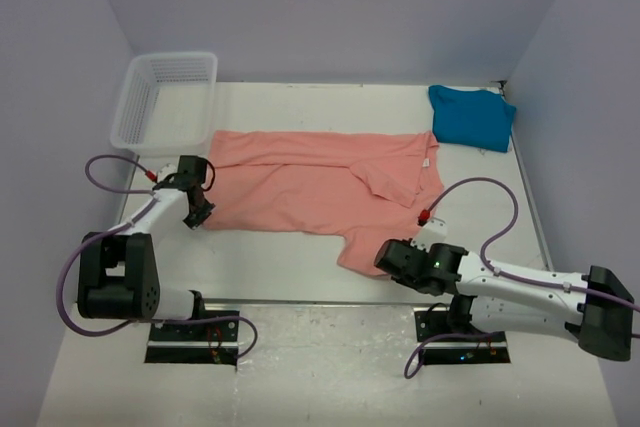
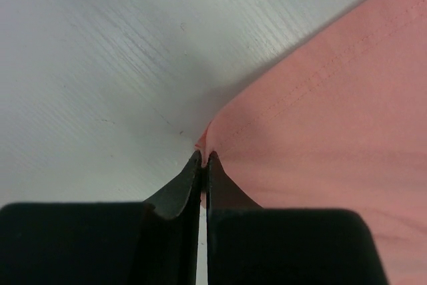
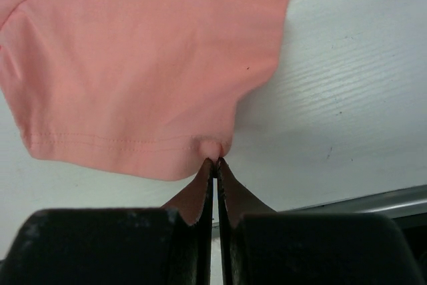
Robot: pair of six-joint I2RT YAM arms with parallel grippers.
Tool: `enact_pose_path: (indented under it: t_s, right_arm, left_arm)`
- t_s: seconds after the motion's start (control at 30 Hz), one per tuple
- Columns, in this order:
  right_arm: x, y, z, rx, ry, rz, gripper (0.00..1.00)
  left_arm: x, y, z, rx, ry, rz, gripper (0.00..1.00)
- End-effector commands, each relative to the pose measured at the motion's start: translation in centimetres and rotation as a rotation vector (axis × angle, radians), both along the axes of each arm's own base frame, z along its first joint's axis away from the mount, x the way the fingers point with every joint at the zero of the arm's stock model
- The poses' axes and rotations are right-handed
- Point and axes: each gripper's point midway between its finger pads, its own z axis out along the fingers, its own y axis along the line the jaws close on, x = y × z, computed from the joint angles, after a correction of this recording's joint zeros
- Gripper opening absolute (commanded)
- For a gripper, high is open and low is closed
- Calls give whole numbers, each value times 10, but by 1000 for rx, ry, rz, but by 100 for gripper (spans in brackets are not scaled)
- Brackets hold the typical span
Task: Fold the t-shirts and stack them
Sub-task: Grap the side of the flattened tshirt closest away from the robot with both arms
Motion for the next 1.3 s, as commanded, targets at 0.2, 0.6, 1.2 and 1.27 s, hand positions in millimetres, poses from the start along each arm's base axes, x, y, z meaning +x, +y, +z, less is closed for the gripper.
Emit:
enact_pose_path:
  t_s: [0.2, 0.6, 1.2, 1.27]
  right_arm:
    - [8, -17, 53, -11, -93, -97, 0]
    - [-22, -32, 81, -94, -99, -151, 0]
    - [70, -86, 174, -203, -449, -291, 0]
    - [75, -89, 178, -231, -465, -275, 0]
  left_arm:
    - [-13, -13, 1, -11, 35, -109, 0]
    - [-21, -11, 19, 12, 22, -150, 0]
    - [5, -13, 60, 11, -113, -158, 0]
    - [3, -12, 60, 17, -108, -155, 0]
